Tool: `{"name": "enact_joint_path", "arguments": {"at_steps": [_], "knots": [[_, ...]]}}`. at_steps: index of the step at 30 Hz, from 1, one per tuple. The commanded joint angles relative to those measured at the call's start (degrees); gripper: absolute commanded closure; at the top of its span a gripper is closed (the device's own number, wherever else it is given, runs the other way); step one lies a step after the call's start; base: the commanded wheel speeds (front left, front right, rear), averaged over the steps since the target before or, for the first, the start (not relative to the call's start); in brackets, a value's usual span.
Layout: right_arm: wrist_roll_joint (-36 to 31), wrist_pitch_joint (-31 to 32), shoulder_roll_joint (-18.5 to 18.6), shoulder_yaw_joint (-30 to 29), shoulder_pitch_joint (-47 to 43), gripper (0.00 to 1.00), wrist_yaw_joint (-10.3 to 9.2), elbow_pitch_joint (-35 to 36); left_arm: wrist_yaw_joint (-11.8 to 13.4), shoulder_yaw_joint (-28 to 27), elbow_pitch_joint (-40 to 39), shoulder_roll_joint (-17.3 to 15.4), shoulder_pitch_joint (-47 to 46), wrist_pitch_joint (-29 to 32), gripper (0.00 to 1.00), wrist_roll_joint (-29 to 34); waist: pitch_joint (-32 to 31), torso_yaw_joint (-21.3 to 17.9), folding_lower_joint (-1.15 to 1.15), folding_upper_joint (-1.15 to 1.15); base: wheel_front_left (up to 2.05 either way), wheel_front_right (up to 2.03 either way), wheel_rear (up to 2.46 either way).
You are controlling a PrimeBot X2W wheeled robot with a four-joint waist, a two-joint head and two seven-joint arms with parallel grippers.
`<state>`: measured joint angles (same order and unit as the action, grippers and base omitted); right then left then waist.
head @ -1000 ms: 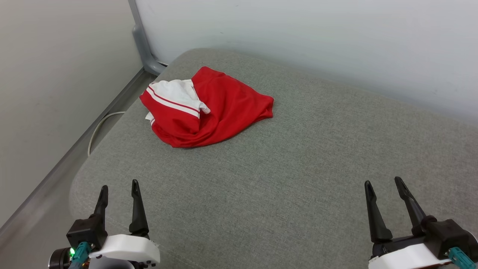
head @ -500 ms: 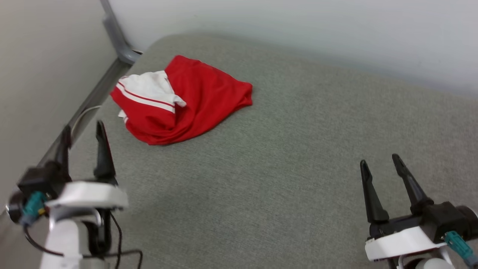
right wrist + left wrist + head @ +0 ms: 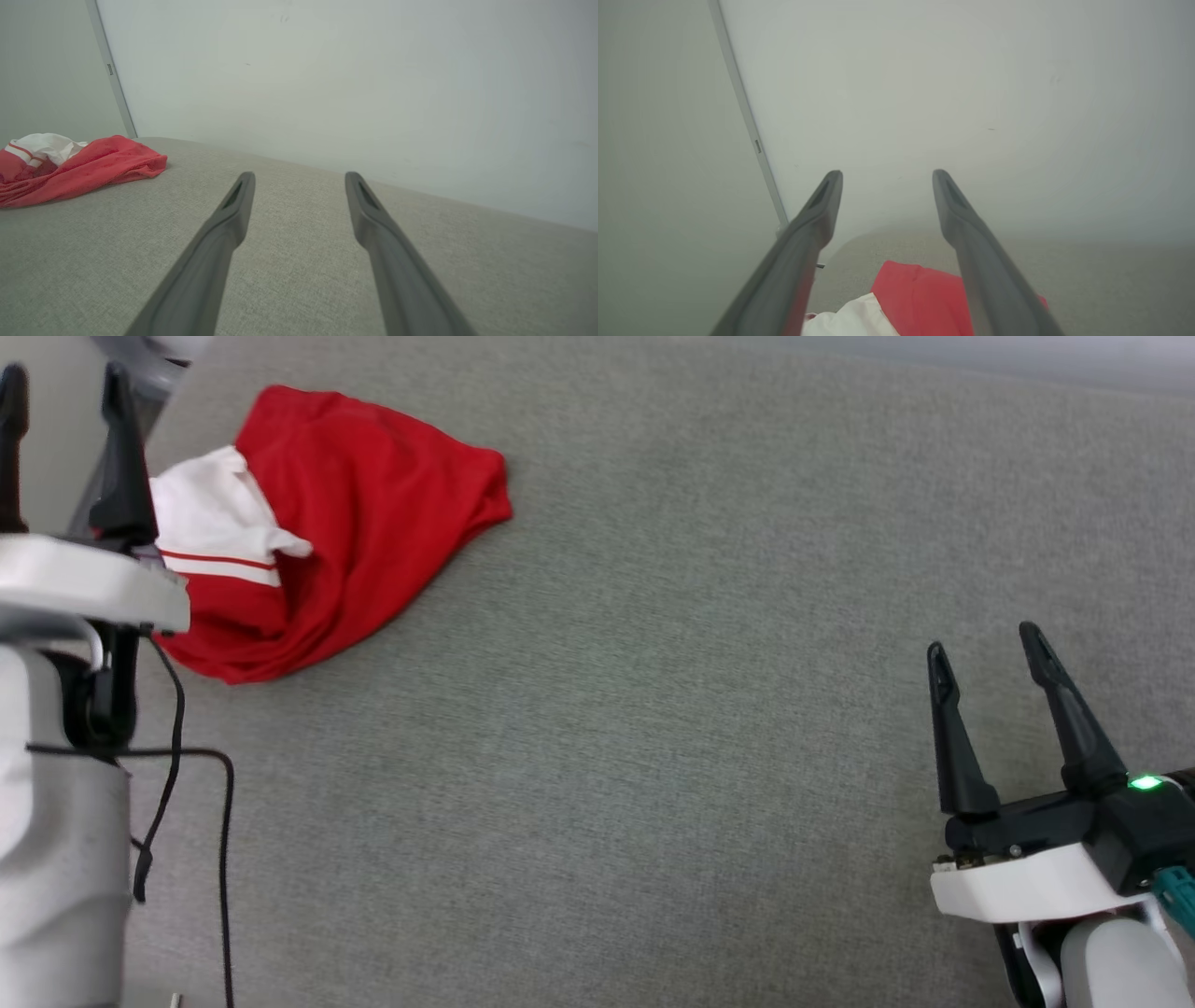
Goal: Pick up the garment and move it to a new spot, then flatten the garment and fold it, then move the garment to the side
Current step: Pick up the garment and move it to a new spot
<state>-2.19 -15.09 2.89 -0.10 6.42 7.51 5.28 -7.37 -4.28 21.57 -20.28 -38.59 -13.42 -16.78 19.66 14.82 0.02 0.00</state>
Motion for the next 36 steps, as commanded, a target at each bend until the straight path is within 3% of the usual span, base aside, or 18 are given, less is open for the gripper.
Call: {"name": "enact_joint_path", "arguments": {"at_steps": [1,9,17,24,31,32,33,36], "knots": [[-0.3,-0.1,0.0,-0.2,1.1,0.0,-0.04,0.6,0.0,1.8,0.5,-1.5,-1.7,1.2,0.0,-1.0,2.4,-2.0,-0.02,0.0,0.0,0.0,0.0],[-0.4,-0.1,0.0,-0.6,3.4,0.0,-0.04,2.3,0.0,16.9,3.7,-11.1,-8.7,18.2,0.0,-11.7,5.9,-3.8,-0.02,0.0,0.0,0.0,0.0],[-0.4,-0.1,0.0,-0.7,4.6,0.0,-0.04,2.7,0.0,26.3,6.2,-16.4,-12.5,40.3,0.0,-21.5,8.3,-5.6,-0.02,0.0,0.0,0.0,0.0],[-0.3,-0.1,0.0,-0.9,5.4,0.0,-0.04,2.9,0.0,31.0,9.6,-18.7,-11.5,54.7,0.0,-26.6,9.9,-6.8,-0.02,0.0,0.0,0.0,0.0],[-0.1,-0.1,0.0,-1.1,6.1,0.0,-0.04,2.6,-0.1,36.2,14.2,-18.3,-8.2,59.6,0.0,-26.6,11.1,-7.5,-0.02,0.0,0.0,0.0,0.0],[-0.1,-0.1,0.0,-1.2,6.1,0.0,-0.04,2.5,0.0,36.5,14.6,-18.1,-8.1,59.3,0.84,-26.6,11.0,-7.5,-0.02,0.0,0.0,0.0,0.0],[0.0,-0.1,0.0,-1.2,6.1,0.0,-0.04,2.4,0.0,37.0,14.7,-18.0,-8.1,59.0,1.0,-26.4,10.9,-7.4,-0.02,0.0,0.0,0.0,0.0],[0.3,-0.1,0.0,-1.4,5.7,0.0,-0.04,2.1,0.0,37.0,13.7,-18.5,-9.2,56.4,1.0,-26.5,9.8,-7.1,-0.02,0.0,0.0,0.0,0.0]]}}
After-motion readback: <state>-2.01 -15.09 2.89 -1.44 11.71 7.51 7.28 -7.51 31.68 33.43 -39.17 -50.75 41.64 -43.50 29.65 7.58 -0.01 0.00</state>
